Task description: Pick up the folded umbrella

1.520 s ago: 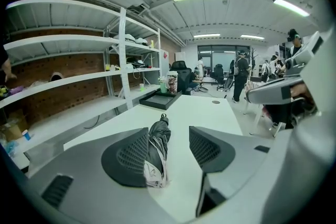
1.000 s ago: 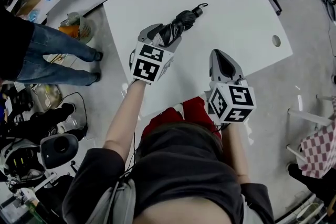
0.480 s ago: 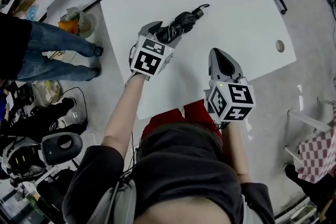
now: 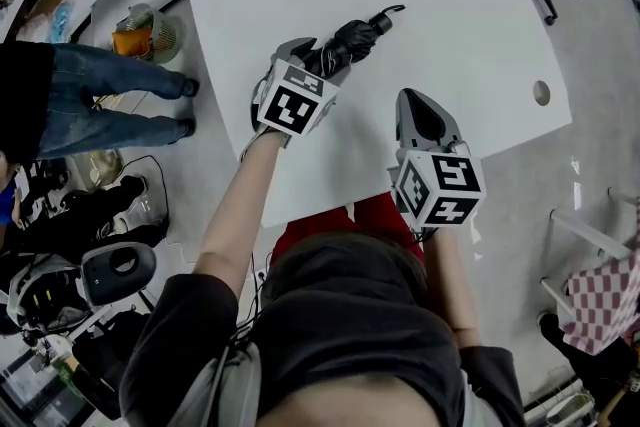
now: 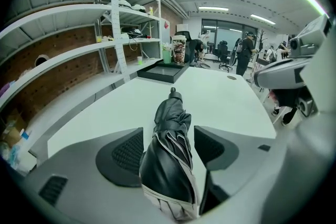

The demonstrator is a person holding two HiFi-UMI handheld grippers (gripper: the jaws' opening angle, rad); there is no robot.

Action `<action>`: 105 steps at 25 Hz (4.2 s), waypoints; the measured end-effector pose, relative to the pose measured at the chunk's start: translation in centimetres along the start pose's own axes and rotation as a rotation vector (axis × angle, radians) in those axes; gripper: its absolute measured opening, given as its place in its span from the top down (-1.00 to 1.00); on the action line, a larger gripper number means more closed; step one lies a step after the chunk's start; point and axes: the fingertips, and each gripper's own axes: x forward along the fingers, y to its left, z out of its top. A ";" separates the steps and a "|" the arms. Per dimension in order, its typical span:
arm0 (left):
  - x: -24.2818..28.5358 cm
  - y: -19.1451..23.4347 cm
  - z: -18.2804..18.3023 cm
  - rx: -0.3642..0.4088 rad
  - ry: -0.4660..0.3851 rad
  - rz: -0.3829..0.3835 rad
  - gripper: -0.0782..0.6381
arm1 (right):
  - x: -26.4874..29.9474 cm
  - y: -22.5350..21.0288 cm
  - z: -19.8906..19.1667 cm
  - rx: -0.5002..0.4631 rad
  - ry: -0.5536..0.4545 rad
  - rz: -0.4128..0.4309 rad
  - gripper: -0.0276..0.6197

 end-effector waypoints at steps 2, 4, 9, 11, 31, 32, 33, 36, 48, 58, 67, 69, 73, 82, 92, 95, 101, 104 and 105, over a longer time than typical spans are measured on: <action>0.4 -0.1 -0.2 0.011 0.020 -0.002 -0.03 | 0.1 -0.2 -0.2 0.004 0.007 0.004 0.86; 0.9 -0.1 -0.5 0.022 0.041 -0.006 -0.03 | 0.3 -0.3 -0.3 0.008 0.012 0.007 0.86; 2.1 0.2 -1.2 0.035 0.088 -0.007 -0.03 | 0.9 -0.7 -0.3 0.014 0.021 0.012 0.86; 2.4 0.3 -1.3 0.033 0.102 -0.012 -0.03 | 1.1 -0.9 -0.3 0.017 0.025 0.012 0.86; 4.1 -0.4 -2.5 0.070 0.209 -0.078 -0.02 | 1.0 -2.2 -0.8 0.043 0.043 0.014 0.86; 4.1 -0.5 -2.5 0.071 0.213 -0.083 -0.01 | 0.9 -2.2 -0.8 0.045 0.043 0.014 0.86; 4.2 -0.5 -2.5 0.072 0.217 -0.086 0.00 | 0.8 -2.2 -0.9 0.047 0.043 0.014 0.86; 4.2 -0.6 -2.5 0.080 0.219 -0.086 0.03 | 0.6 -2.1 -0.9 0.053 0.043 0.016 0.86; 2.8 -3.0 -1.9 0.149 0.164 -0.065 0.18 | -1.8 -2.8 -1.4 0.077 0.018 -0.028 0.86; 0.2 -8.4 2.1 0.112 -0.002 -0.136 0.19 | -4.9 -2.9 -1.9 0.107 -0.027 -0.096 0.86; -3.6 -11.8 3.9 0.030 -0.147 -0.182 0.19 | -8.6 -1.8 -2.3 0.107 -0.084 -0.158 0.86; -4.6 -12.4 4.1 0.016 -0.177 -0.190 0.19 | -9.4 -1.7 -2.4 0.110 -0.097 -0.172 0.86; -6.7 -13.5 4.7 -0.003 -0.242 -0.209 0.19 | -11.1 -1.2 -2.5 0.110 -0.123 -0.196 0.86; -11.3 -14.7 5.7 -0.043 -0.364 -0.238 0.19 | -13.5 0.7 -2.0 0.090 -0.172 -0.227 0.86; -16.2 -16.9 6.3 -0.034 -0.470 -0.261 0.19 | -16.6 2.6 -1.7 0.066 -0.228 -0.233 0.86; -17.7 -17.3 6.3 -0.035 -0.500 -0.267 0.19 | -17.6 3.3 -1.6 0.061 -0.248 -0.236 0.86; -20.3 -18.1 6.4 -0.053 -0.557 -0.282 0.19 | -19.5 4.4 -1.3 0.048 -0.283 -0.241 0.86; -21.5 -18.4 6.3 -0.058 -0.581 -0.292 0.19 | -20.2 5.1 -1.3 0.046 -0.298 -0.249 0.86; -21.9 -18.4 6.2 -0.058 -0.587 -0.295 0.19 | -20.4 5.4 -1.3 0.048 -0.303 -0.253 0.86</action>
